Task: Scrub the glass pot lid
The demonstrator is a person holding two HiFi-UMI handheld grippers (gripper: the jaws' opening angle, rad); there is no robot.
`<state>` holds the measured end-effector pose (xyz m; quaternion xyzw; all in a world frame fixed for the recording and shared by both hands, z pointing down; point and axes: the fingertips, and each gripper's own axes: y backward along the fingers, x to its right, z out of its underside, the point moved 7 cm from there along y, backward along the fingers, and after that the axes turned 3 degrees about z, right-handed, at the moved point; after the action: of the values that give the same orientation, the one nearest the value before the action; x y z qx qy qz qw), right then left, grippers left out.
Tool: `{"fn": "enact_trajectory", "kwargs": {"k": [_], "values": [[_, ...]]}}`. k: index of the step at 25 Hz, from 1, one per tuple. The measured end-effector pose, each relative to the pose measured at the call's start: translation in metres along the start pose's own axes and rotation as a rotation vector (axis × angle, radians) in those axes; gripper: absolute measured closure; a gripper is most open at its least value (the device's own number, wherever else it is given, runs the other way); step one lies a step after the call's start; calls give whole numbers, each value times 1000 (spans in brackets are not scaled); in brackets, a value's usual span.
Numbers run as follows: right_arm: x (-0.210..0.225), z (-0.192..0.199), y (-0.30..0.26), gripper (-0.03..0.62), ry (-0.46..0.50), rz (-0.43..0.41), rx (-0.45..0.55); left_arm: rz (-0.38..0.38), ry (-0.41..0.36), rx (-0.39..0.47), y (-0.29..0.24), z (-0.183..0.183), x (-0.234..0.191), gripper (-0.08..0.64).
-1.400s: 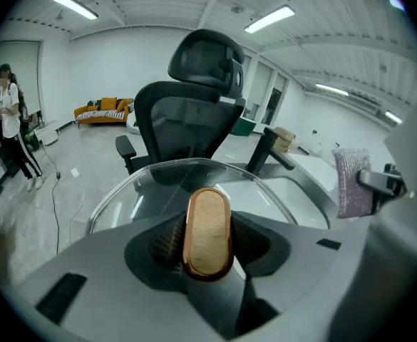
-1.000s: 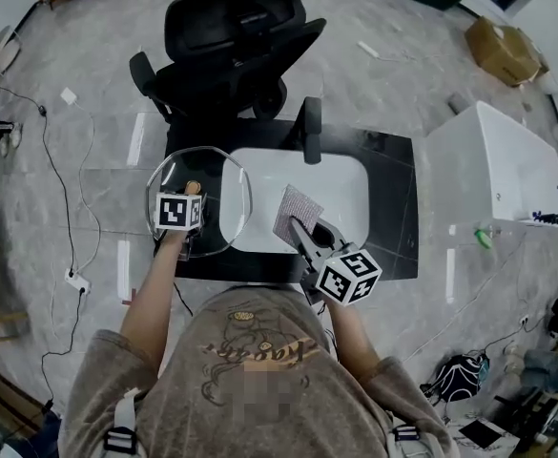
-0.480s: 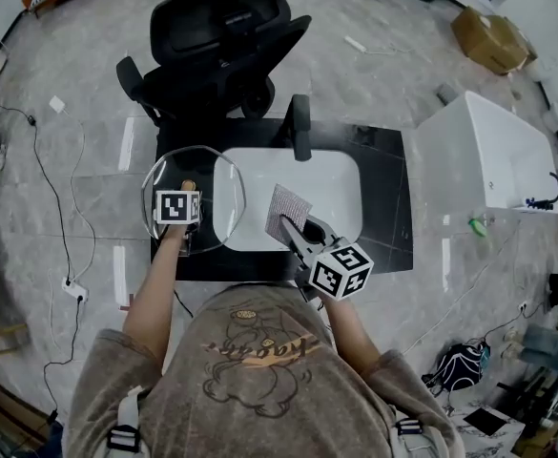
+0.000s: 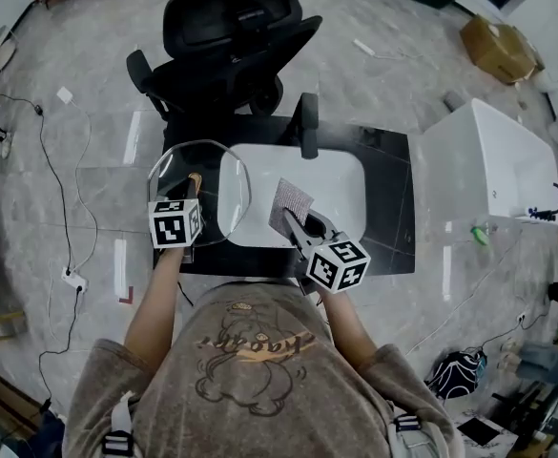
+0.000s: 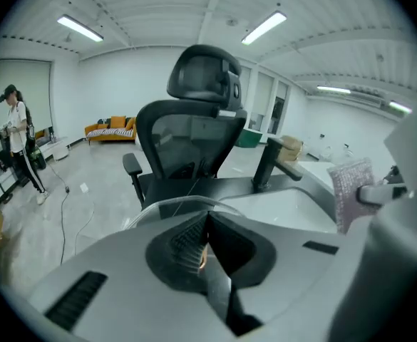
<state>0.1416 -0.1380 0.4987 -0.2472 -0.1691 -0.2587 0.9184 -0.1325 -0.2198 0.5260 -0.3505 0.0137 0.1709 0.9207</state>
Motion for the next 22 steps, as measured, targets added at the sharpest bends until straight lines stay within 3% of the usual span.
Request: {"fn": "enact_trajectory", "kwargs": {"k": [4,10,22], "values": [[-7,-6,-3,512,46,53,13,75,-20,107,36,-10,22,541],[-34,-25,4,512,203,118,66,98,7,264,102,-17,33,541],[-61,-20,7,512,251,102,68,66,11,317,133,-1,31,541]]}}
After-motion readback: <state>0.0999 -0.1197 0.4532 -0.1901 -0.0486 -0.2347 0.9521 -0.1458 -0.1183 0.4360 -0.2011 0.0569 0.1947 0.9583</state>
